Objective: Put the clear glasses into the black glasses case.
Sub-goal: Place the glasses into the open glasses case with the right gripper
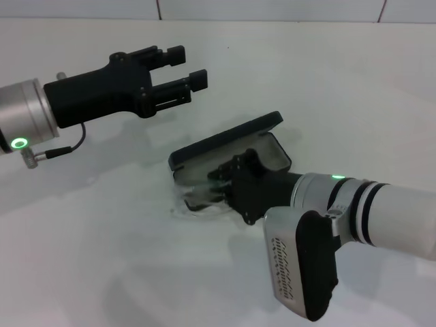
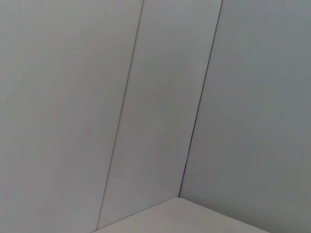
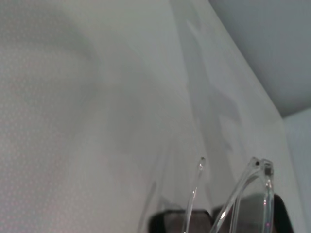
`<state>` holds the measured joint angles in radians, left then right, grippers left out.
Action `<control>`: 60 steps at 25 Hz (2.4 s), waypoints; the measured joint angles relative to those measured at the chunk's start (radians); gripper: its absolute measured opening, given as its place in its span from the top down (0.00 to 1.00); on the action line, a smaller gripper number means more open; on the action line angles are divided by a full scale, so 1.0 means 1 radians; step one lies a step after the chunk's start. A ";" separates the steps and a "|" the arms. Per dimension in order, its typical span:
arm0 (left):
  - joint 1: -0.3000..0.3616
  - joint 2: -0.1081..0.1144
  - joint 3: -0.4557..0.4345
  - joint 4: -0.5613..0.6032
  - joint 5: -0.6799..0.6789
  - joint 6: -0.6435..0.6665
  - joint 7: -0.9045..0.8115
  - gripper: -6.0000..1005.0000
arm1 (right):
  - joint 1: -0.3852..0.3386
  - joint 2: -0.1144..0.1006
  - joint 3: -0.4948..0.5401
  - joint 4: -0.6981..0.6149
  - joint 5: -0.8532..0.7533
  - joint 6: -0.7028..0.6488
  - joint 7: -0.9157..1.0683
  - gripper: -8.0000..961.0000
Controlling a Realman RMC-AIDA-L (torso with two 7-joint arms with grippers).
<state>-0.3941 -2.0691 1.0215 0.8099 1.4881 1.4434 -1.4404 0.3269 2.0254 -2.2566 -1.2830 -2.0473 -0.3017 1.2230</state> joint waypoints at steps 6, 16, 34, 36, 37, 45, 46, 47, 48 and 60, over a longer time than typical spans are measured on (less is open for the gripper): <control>0.012 0.003 0.001 0.000 0.010 0.002 0.005 0.31 | -0.021 -0.003 0.083 -0.064 -0.005 -0.135 0.005 0.86; 0.028 0.008 0.001 0.000 0.011 0.017 0.009 0.31 | -0.023 0.000 0.217 -0.212 -0.235 -0.369 0.142 0.86; 0.017 0.007 0.009 0.000 0.011 0.038 0.009 0.31 | -0.015 0.002 0.165 -0.253 -0.538 -0.364 0.352 0.86; 0.019 0.006 0.009 0.000 0.011 0.039 0.009 0.31 | -0.014 0.002 0.151 -0.251 -0.562 -0.334 0.352 0.86; 0.021 0.006 0.009 0.000 0.010 0.039 0.009 0.31 | -0.014 0.002 0.147 -0.251 -0.566 -0.326 0.352 0.86; 0.023 0.003 0.009 0.000 0.010 0.040 0.009 0.31 | -0.005 0.002 0.098 -0.215 -0.581 -0.247 0.349 0.86; 0.023 0.003 0.009 0.000 0.010 0.040 0.009 0.31 | -0.004 0.002 0.094 -0.211 -0.584 -0.244 0.349 0.86; 0.022 0.003 0.009 0.000 0.010 0.040 0.009 0.31 | -0.004 0.002 0.091 -0.206 -0.586 -0.241 0.349 0.86; 0.022 0.003 0.009 0.000 0.010 0.041 0.009 0.31 | -0.004 0.002 0.090 -0.204 -0.587 -0.238 0.349 0.86; 0.015 0.003 0.009 0.000 0.024 0.041 0.009 0.31 | -0.002 0.002 0.087 -0.172 -0.593 -0.200 0.357 0.86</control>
<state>-0.3789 -2.0663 1.0308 0.8100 1.5116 1.4849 -1.4312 0.3249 2.0279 -2.1698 -1.4551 -2.6398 -0.5020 1.5802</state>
